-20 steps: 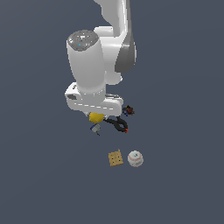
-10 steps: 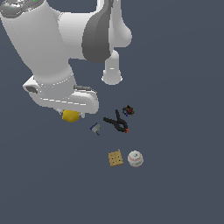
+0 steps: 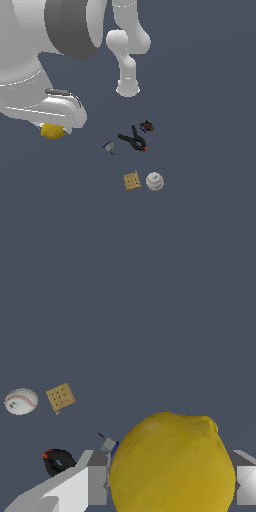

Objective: Pick up a designated object from a clutter of objects.

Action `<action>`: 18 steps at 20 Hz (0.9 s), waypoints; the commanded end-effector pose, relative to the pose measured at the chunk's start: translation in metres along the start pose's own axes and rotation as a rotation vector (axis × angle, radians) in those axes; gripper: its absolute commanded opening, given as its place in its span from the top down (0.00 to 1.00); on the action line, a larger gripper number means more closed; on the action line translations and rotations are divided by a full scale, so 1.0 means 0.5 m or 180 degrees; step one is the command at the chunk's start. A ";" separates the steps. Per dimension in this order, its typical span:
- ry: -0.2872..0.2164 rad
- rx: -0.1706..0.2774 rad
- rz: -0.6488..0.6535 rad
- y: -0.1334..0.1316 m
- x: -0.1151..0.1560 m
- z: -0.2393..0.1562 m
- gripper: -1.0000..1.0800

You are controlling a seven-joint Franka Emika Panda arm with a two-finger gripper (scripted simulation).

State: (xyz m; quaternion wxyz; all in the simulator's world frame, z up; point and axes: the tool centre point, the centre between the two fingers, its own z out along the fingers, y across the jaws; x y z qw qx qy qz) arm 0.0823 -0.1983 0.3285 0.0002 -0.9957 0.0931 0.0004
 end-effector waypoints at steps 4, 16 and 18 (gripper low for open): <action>0.0002 -0.0001 -0.0003 0.036 0.029 -0.033 1.00; 0.0002 -0.0001 0.0001 0.066 0.055 -0.060 1.00; 0.0002 -0.0001 0.0001 0.066 0.056 -0.060 1.00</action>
